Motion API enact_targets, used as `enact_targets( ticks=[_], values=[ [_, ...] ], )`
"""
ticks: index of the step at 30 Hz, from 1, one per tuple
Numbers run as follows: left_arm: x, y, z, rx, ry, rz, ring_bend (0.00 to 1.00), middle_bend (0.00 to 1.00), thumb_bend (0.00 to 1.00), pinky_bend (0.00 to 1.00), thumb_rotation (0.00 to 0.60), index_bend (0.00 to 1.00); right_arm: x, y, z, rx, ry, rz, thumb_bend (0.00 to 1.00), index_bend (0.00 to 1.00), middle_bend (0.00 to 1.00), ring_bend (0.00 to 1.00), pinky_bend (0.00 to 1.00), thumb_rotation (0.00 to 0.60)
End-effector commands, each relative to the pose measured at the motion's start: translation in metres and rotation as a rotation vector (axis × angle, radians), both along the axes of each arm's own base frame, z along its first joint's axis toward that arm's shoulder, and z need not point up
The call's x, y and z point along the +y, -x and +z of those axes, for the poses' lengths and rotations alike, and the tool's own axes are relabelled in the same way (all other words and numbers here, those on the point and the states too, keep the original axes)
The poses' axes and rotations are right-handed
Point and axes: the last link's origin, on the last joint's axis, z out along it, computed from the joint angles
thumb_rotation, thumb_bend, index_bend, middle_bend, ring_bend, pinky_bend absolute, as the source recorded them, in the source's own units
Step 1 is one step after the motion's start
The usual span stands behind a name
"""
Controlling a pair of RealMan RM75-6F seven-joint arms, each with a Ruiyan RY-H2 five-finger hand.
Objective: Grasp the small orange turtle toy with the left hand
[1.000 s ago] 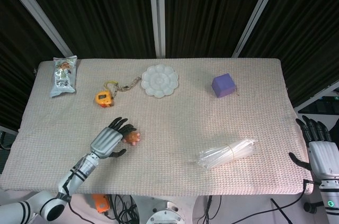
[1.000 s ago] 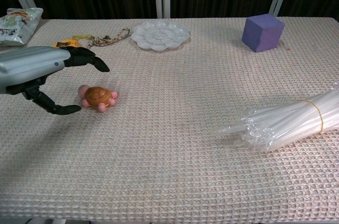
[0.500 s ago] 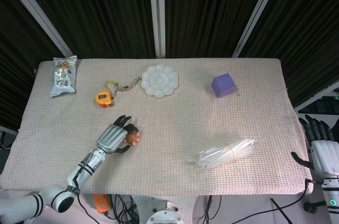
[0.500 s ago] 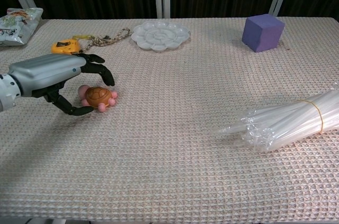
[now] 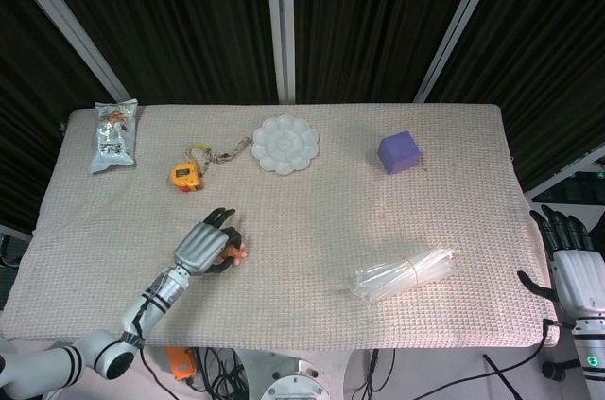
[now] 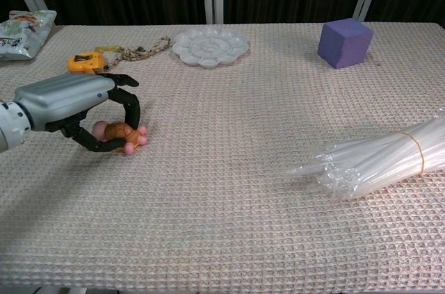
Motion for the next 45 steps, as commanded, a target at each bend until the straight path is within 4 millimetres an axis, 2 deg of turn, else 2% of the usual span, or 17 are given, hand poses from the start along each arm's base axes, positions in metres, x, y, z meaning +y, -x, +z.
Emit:
enact_targets(
  ticks=[1,7,11,14,16,19,22,27,32,35,37,41,45],
  values=[
    [0.001,-0.001,0.000,-0.011,-0.024,-0.006,0.14,0.55,0.35,0.12,0.600,0.56,0.000,0.000,0.001,0.000,0.002,-0.001,0.11,0.00,0.00,0.00,0.00,0.600],
    [0.002,-0.001,0.001,-0.037,-0.096,-0.030,0.33,0.73,0.39,0.21,0.600,0.75,0.000,0.001,0.002,-0.003,0.006,-0.003,0.11,0.00,0.00,0.00,0.00,0.600],
    [0.002,-0.001,0.001,-0.040,-0.100,-0.033,0.35,0.74,0.39,0.21,0.600,0.75,0.001,0.002,0.002,-0.004,0.008,-0.004,0.11,0.00,0.00,0.00,0.00,0.600],
    [0.000,0.003,0.001,-0.019,-0.076,-0.034,0.27,0.61,0.35,0.18,0.600,0.59,0.001,0.002,0.002,-0.005,0.010,-0.005,0.12,0.00,0.00,0.00,0.00,0.600],
    [-0.001,0.005,0.002,-0.002,-0.044,-0.028,0.16,0.45,0.30,0.14,0.600,0.41,0.001,0.002,0.003,-0.005,0.012,-0.006,0.12,0.00,0.00,0.00,0.00,0.600],
    [-0.002,0.006,0.004,0.011,-0.016,-0.026,0.06,0.30,0.24,0.10,0.600,0.26,0.002,0.003,0.003,-0.005,0.015,-0.008,0.12,0.00,0.00,0.00,0.00,0.600],
    [-0.002,0.006,0.007,0.021,-0.006,-0.027,0.02,0.23,0.19,0.08,0.600,0.18,0.002,0.003,0.003,-0.005,0.016,-0.009,0.12,0.00,0.00,0.00,0.00,0.600],
    [-0.004,0.004,0.012,0.039,-0.001,-0.026,0.01,0.23,0.17,0.08,0.600,0.18,0.002,0.003,0.003,-0.005,0.014,-0.010,0.12,0.00,0.00,0.00,0.00,0.600],
    [-0.005,0.006,0.010,0.066,0.001,-0.016,0.01,0.29,0.17,0.08,0.600,0.25,0.001,0.002,0.001,-0.004,0.011,-0.008,0.12,0.00,0.00,0.00,0.00,0.600],
    [-0.004,0.007,0.008,0.073,-0.003,-0.009,0.01,0.35,0.17,0.09,0.600,0.32,0.001,0.003,0.002,-0.003,0.011,-0.010,0.12,0.00,0.00,0.00,0.00,0.600],
    [-0.003,0.007,0.007,0.076,-0.020,-0.012,0.04,0.42,0.19,0.10,0.600,0.40,0.001,0.003,0.002,-0.003,0.013,-0.011,0.12,0.00,0.00,0.00,0.00,0.600],
    [-0.001,0.004,0.007,0.051,-0.072,-0.030,0.16,0.59,0.24,0.14,0.600,0.59,0.001,0.003,0.002,-0.004,0.014,-0.012,0.12,0.00,0.00,0.00,0.00,0.600],
    [0.000,0.003,0.007,0.030,-0.108,-0.043,0.34,0.78,0.31,0.21,0.600,0.78,0.001,0.003,0.002,-0.006,0.012,-0.011,0.12,0.00,0.00,0.00,0.00,0.600]
  ],
)
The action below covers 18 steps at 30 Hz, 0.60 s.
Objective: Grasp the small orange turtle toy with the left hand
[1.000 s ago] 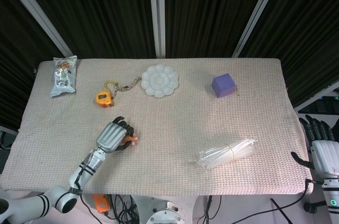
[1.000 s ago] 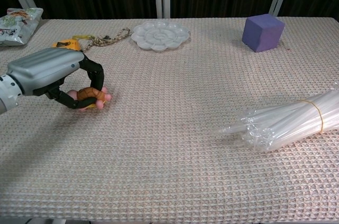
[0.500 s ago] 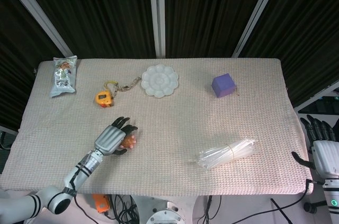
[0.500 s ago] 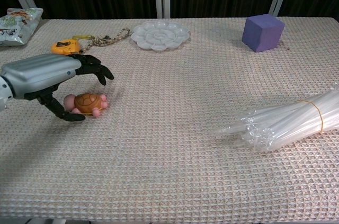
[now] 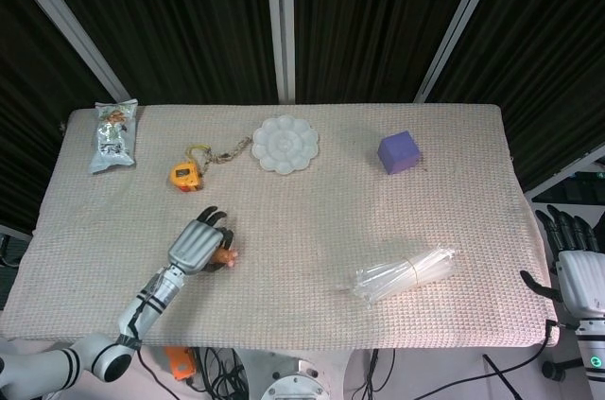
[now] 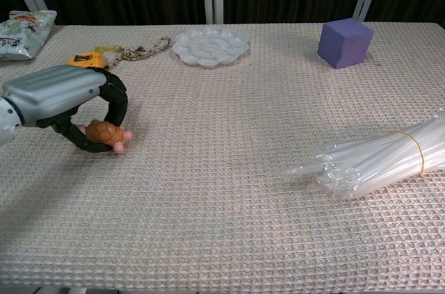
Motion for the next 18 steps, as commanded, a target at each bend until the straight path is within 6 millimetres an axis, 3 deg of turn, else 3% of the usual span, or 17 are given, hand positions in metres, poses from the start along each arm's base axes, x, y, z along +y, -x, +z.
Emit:
enact_targets(
  ticks=[1,5,10,11,15,18],
  values=[
    [0.0007,-0.0006,-0.0006,-0.007,-0.028,-0.019,0.37,0.81,0.31,0.22,0.600,0.81,0.0000,0.0000,-0.0001,0.000,0.000,0.001,0.12,0.00,0.00,0.00,0.00,0.600],
    [0.0007,-0.0002,-0.0009,-0.008,-0.049,-0.038,0.42,0.87,0.31,0.22,0.600,0.83,0.0002,-0.0002,0.0003,0.000,0.002,0.002,0.12,0.00,0.00,0.00,0.00,0.600],
    [0.0006,-0.0003,-0.0008,-0.037,-0.047,-0.028,0.42,0.86,0.30,0.22,0.600,0.82,0.0007,-0.0006,0.0006,0.001,0.004,0.004,0.12,0.00,0.00,0.00,0.00,0.600],
    [0.0005,0.0010,-0.0009,-0.033,-0.038,-0.026,0.39,0.81,0.28,0.21,0.600,0.77,0.0007,-0.0006,0.0006,0.001,0.004,0.004,0.12,0.00,0.00,0.00,0.00,0.600],
    [0.0006,0.0042,0.0009,-0.010,0.002,-0.027,0.15,0.45,0.17,0.15,0.600,0.42,0.0005,-0.0010,0.0010,0.001,0.005,0.005,0.12,0.00,0.00,0.00,0.00,0.600],
    [0.0012,0.0039,0.0030,-0.009,0.000,-0.030,0.07,0.32,0.15,0.12,0.600,0.29,0.0003,-0.0013,0.0012,0.002,0.005,0.006,0.12,0.00,0.00,0.00,0.00,0.600]
  ],
)
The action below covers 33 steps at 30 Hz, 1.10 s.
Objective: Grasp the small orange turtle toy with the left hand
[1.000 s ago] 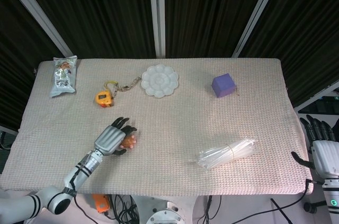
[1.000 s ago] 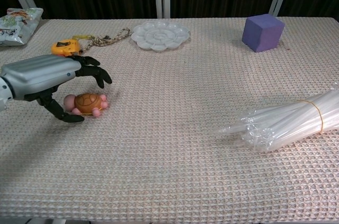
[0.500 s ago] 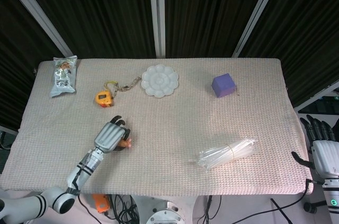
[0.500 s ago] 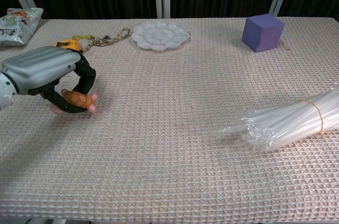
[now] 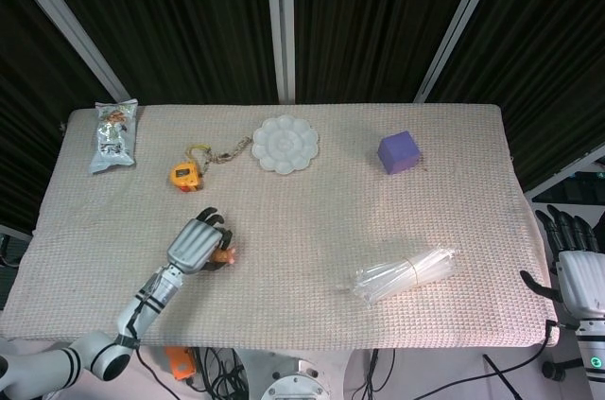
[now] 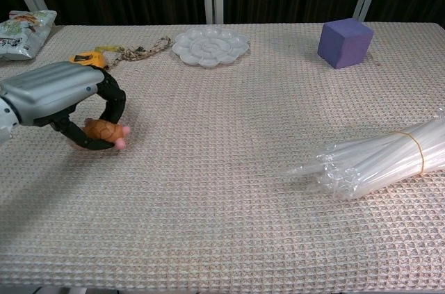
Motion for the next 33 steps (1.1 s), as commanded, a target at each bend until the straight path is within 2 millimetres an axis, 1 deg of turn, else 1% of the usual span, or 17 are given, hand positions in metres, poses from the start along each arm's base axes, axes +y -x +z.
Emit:
enact_targets(
  ticks=[1,5,11,14,18,20,23,27,30,33],
  values=[
    [0.0002,-0.0001,0.0011,-0.001,-0.001,-0.002,0.06,0.31,0.14,0.12,0.600,0.28,0.0000,-0.0002,0.0002,0.000,0.000,0.001,0.12,0.00,0.00,0.00,0.00,0.600],
    [0.0005,0.0013,0.0028,0.008,0.000,0.003,0.06,0.33,0.14,0.12,0.600,0.29,-0.0001,-0.0002,0.0005,0.000,0.000,0.000,0.12,0.00,0.00,0.00,0.00,0.600],
    [0.0000,-0.0006,0.0024,-0.002,0.003,0.013,0.06,0.42,0.16,0.12,0.600,0.41,-0.0001,-0.0007,-0.0003,0.000,-0.004,0.002,0.12,0.00,0.00,0.00,0.00,0.600],
    [0.0011,-0.0012,0.0008,-0.002,0.002,0.016,0.07,0.44,0.20,0.12,0.600,0.46,-0.0002,-0.0008,-0.0004,0.001,-0.006,0.002,0.12,0.00,0.00,0.00,0.00,0.600],
    [0.0027,-0.0003,-0.0033,0.010,0.005,0.022,0.09,0.47,0.28,0.13,0.600,0.49,-0.0004,-0.0013,-0.0004,0.002,-0.007,0.002,0.12,0.00,0.00,0.00,0.00,0.600],
    [0.0029,0.0003,-0.0047,0.015,0.002,0.022,0.11,0.49,0.30,0.13,0.600,0.51,-0.0004,-0.0014,-0.0002,0.001,-0.007,0.003,0.12,0.00,0.00,0.00,0.00,0.600],
    [0.0035,0.0003,-0.0054,0.012,-0.015,0.018,0.17,0.57,0.33,0.15,0.600,0.58,-0.0004,-0.0006,0.0003,0.001,-0.005,0.000,0.12,0.00,0.00,0.00,0.00,0.600],
    [0.0051,-0.0022,-0.0039,-0.022,-0.069,-0.002,0.33,0.73,0.37,0.20,0.600,0.74,-0.0003,0.0004,0.0004,-0.002,-0.004,-0.002,0.12,0.00,0.00,0.00,0.00,0.600],
    [0.0051,-0.0010,-0.0048,-0.025,-0.079,-0.008,0.38,0.77,0.38,0.21,0.600,0.79,-0.0001,0.0006,0.0004,-0.003,-0.002,-0.001,0.12,0.00,0.00,0.00,0.00,0.600],
    [0.0045,0.0005,-0.0053,-0.025,-0.073,-0.005,0.38,0.76,0.38,0.21,0.600,0.77,0.0003,0.0008,0.0004,-0.003,-0.002,0.000,0.12,0.00,0.00,0.00,0.00,0.600]
  ],
)
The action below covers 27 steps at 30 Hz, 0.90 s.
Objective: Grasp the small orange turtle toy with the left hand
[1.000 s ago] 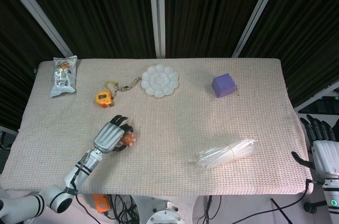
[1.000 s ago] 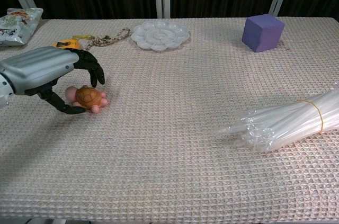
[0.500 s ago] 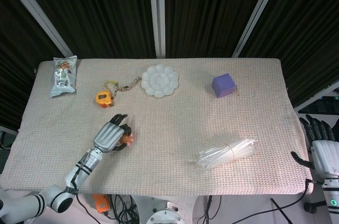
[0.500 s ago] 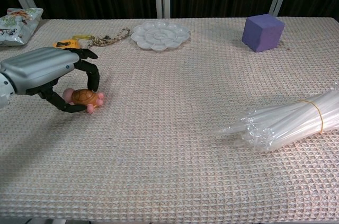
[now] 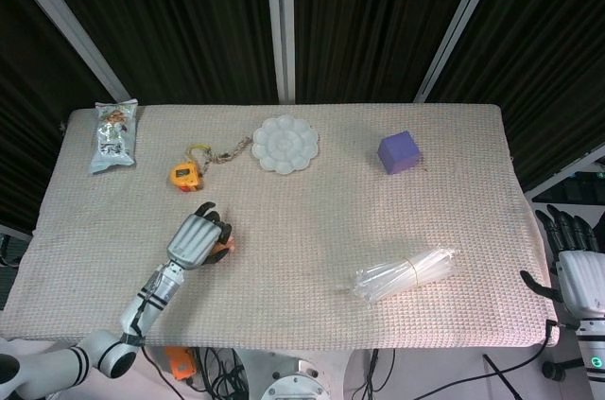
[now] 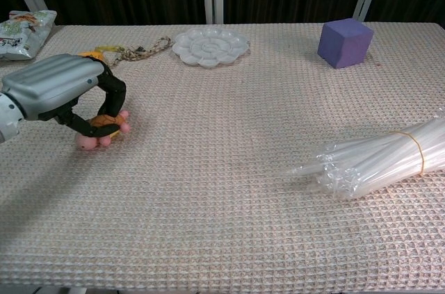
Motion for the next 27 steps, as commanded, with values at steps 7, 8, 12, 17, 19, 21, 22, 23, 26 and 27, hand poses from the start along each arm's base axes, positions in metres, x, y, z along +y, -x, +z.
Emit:
enact_targets(
  ticks=[7,8,12,17,19,21,22,23,26,27],
  values=[
    [-0.003,0.006,0.001,0.033,0.061,0.020,0.16,0.42,0.26,0.17,0.600,0.40,0.000,0.000,0.000,0.000,0.001,-0.001,0.12,0.00,0.00,0.00,0.00,0.600],
    [-0.003,0.006,0.003,0.033,0.064,0.020,0.14,0.38,0.25,0.17,0.600,0.36,0.000,0.000,0.000,0.000,0.001,-0.002,0.12,0.00,0.00,0.00,0.00,0.600],
    [-0.004,0.005,0.008,0.030,0.056,0.008,0.09,0.29,0.24,0.16,0.600,0.21,0.000,0.000,0.000,0.001,0.000,-0.003,0.12,0.00,0.00,0.00,0.00,0.600],
    [-0.005,0.008,0.014,0.050,0.055,0.011,0.09,0.30,0.24,0.17,0.600,0.17,0.000,0.000,0.000,0.000,0.002,-0.003,0.13,0.00,0.00,0.00,0.00,0.600],
    [-0.005,0.011,0.015,0.074,0.062,0.028,0.09,0.32,0.24,0.17,0.600,0.19,0.000,0.000,-0.001,0.000,0.000,-0.002,0.13,0.00,0.00,0.00,0.00,0.600],
    [-0.006,0.013,0.013,0.098,0.070,0.048,0.09,0.35,0.24,0.17,0.600,0.23,0.000,0.000,-0.001,-0.001,0.000,-0.001,0.13,0.00,0.00,0.00,0.00,0.600],
    [-0.006,0.014,0.013,0.107,0.075,0.056,0.09,0.36,0.24,0.17,0.600,0.26,0.001,0.000,-0.001,-0.001,0.000,0.000,0.13,0.00,0.00,0.00,0.00,0.600],
    [-0.006,0.015,0.012,0.112,0.078,0.061,0.09,0.37,0.24,0.17,0.600,0.28,0.001,0.000,-0.001,0.000,0.001,0.000,0.13,0.00,0.00,0.00,0.00,0.600],
    [-0.005,0.016,0.010,0.114,0.072,0.076,0.10,0.43,0.26,0.17,0.600,0.37,0.000,0.000,0.000,0.001,0.004,0.000,0.13,0.00,0.00,0.00,0.00,0.600],
    [-0.004,0.016,0.010,0.112,0.062,0.078,0.12,0.46,0.27,0.17,0.600,0.40,0.000,0.000,0.000,0.001,0.004,0.000,0.13,0.00,0.00,0.00,0.00,0.600]
  ],
)
